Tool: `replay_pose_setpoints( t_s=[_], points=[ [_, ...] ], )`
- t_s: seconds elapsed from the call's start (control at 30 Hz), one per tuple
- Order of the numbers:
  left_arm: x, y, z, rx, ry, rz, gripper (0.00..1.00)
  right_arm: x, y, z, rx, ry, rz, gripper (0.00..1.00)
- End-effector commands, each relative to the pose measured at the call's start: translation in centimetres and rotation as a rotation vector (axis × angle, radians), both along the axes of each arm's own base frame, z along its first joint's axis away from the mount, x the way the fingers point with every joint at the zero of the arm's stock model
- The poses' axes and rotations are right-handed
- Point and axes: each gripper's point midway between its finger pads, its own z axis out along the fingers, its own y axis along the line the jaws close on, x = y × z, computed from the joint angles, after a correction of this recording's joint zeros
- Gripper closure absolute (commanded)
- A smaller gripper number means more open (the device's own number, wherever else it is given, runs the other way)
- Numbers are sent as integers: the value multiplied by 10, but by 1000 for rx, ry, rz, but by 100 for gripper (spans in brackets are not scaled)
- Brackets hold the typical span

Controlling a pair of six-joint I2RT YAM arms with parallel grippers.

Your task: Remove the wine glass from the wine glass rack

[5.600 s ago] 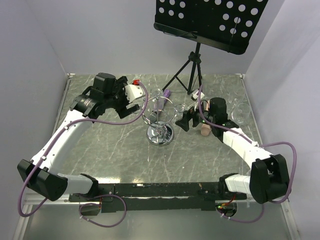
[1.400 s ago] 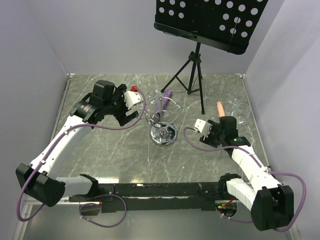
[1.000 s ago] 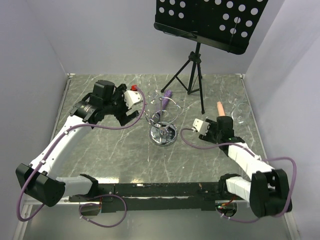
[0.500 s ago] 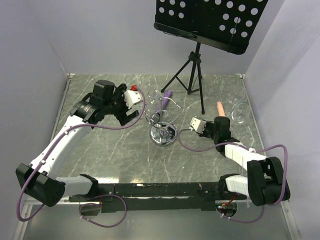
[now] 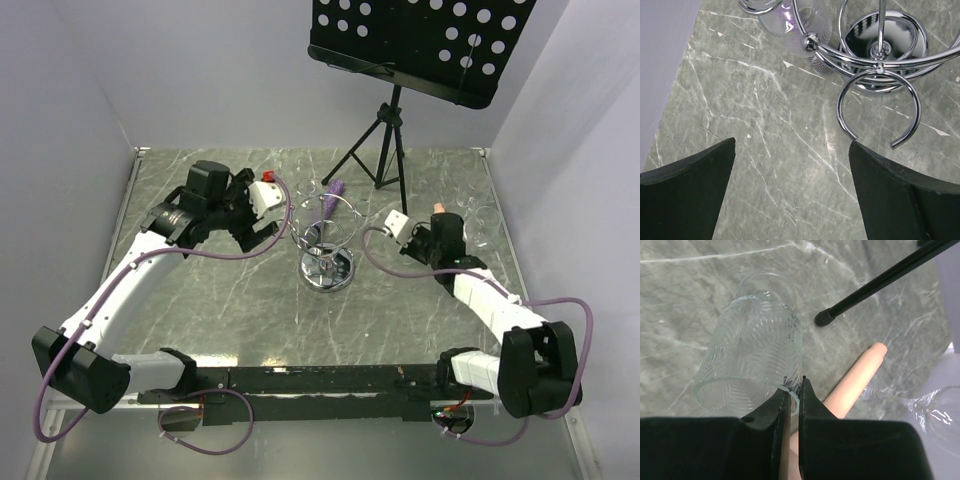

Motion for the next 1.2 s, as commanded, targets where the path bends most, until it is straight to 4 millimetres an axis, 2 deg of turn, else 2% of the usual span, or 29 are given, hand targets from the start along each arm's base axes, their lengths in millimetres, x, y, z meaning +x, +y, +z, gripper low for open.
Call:
replay_pose_setpoints(
  t_s=[0.0, 0.1, 0.23, 0.3, 0.4, 0.5, 0.7, 0.8, 0.93, 1.07, 1.17],
  points=[
    [-6, -8, 9, -52, -17, -30, 0, -8, 2, 40, 47, 35, -19, 100],
    [-7, -9, 6, -55, -10, -37, 0, -19, -3, 51, 41, 91, -35, 100],
    [-8, -10, 8, -66, -16, -41, 0, -47, -13, 61, 13, 202, -58, 100],
    [-8, -11, 10, -71, -28, -46, 0, -68, -20, 56, 11, 271, -79, 100],
    [-6, -14, 13, -83, -41, -52, 0, -90, -30, 44, 1, 328, -122, 100],
    [-3, -17, 19, -100, -47, -54, 0, -106, -45, 40, -7, 368, -198, 100],
    [-5, -20, 19, -114, -45, -70, 0, -130, -94, 32, -40, 396, -388, 100],
    [-6, -21, 14, -116, -33, -75, 0, -136, -118, 26, -50, 424, -475, 100],
    [-7, -23, 11, -123, -20, -82, 0, -137, -138, 22, -33, 450, -542, 100],
    [-8, -23, 8, -121, -12, -83, 0, -127, -137, 29, 17, 444, -544, 100],
    [-7, -23, 6, -116, -9, -83, 0, -110, -125, 44, 45, 412, -532, 100]
  ],
)
